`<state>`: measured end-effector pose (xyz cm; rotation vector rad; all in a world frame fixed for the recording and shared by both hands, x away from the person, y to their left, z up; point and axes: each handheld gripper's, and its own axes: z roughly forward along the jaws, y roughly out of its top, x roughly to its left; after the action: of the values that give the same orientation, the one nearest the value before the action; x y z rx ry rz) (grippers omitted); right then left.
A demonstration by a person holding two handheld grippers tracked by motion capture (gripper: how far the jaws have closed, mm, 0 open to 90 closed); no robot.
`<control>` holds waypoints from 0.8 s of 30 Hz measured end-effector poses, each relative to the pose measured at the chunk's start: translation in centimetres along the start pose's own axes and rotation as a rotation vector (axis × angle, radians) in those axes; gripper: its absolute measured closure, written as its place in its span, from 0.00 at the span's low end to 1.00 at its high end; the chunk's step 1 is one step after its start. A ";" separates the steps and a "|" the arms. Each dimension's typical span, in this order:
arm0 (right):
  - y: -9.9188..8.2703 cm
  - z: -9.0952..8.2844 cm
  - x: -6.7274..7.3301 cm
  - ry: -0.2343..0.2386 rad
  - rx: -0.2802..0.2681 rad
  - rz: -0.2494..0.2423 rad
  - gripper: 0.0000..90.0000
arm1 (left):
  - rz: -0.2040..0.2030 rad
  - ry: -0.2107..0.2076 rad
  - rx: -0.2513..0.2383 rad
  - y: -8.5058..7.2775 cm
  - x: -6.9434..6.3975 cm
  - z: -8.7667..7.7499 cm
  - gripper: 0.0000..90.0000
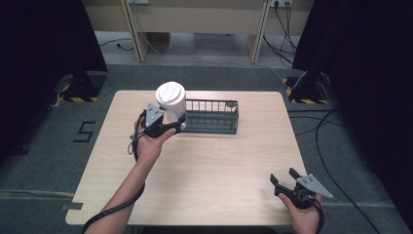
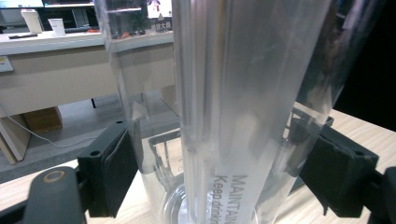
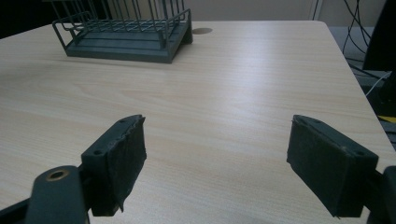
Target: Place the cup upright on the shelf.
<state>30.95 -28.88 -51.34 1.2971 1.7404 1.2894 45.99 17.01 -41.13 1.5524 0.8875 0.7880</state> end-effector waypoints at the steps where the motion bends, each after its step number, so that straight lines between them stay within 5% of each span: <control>1: 0.0 0.0 0.0 0.002 0.000 0.004 0.22 | -0.001 -0.002 0.000 0.0 -0.1 0.1 0.20; 24: 0.0 0.0 0.0 0.003 -0.003 0.006 0.22 | 0.012 -0.029 -0.013 1.5 -1.5 1.6 0.20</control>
<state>30.88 -28.86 -51.35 1.3000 1.7378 1.2971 46.86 14.81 -39.92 1.5557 0.8514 0.7767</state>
